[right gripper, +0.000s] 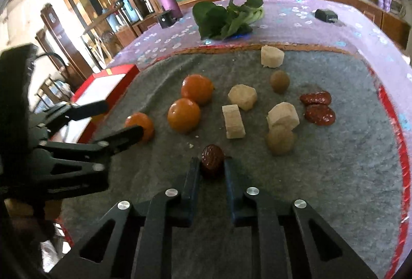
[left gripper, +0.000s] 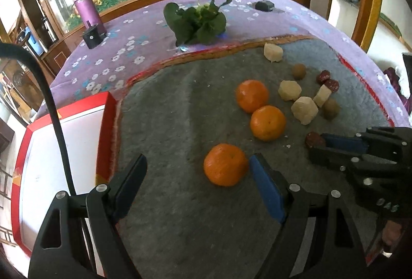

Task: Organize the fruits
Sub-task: 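Return both tools to the mat and grasp a red date with the right tool, then grasp a mandarin orange with the left tool while the right tool holds the date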

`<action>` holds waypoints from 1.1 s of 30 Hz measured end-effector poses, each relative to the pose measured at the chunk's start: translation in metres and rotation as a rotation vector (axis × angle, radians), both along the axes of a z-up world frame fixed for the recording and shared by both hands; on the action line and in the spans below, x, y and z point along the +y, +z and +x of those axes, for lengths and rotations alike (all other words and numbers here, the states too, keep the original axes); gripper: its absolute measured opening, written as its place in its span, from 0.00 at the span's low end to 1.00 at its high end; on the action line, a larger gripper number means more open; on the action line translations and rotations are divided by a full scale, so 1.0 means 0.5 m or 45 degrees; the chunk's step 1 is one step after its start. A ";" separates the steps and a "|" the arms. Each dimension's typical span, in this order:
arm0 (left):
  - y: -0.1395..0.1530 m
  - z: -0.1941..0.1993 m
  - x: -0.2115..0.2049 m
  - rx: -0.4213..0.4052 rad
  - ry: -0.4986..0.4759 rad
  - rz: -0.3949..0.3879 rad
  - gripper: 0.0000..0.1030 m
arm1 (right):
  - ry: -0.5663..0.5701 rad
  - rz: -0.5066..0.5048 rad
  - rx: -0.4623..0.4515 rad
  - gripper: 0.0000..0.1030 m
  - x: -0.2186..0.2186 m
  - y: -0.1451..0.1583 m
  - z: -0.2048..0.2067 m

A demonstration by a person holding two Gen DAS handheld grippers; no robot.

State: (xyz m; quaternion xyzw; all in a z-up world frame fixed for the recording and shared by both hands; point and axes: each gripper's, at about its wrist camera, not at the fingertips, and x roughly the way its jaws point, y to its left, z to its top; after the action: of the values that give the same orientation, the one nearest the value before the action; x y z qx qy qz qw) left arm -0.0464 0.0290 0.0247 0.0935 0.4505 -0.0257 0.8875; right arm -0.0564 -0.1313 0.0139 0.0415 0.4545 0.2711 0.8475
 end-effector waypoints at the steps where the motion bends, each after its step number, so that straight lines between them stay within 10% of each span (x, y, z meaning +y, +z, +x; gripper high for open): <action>1: -0.002 0.002 -0.002 0.004 0.002 0.005 0.79 | -0.001 0.020 0.010 0.18 -0.004 -0.001 0.002; 33: -0.018 0.010 0.003 -0.010 0.002 -0.114 0.33 | 0.034 0.125 0.039 0.18 -0.010 -0.003 0.003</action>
State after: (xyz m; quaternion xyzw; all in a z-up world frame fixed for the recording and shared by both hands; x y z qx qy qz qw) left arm -0.0413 0.0305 0.0156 0.0533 0.4455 -0.0446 0.8926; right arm -0.0548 -0.1363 0.0126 0.0813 0.4539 0.3037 0.8338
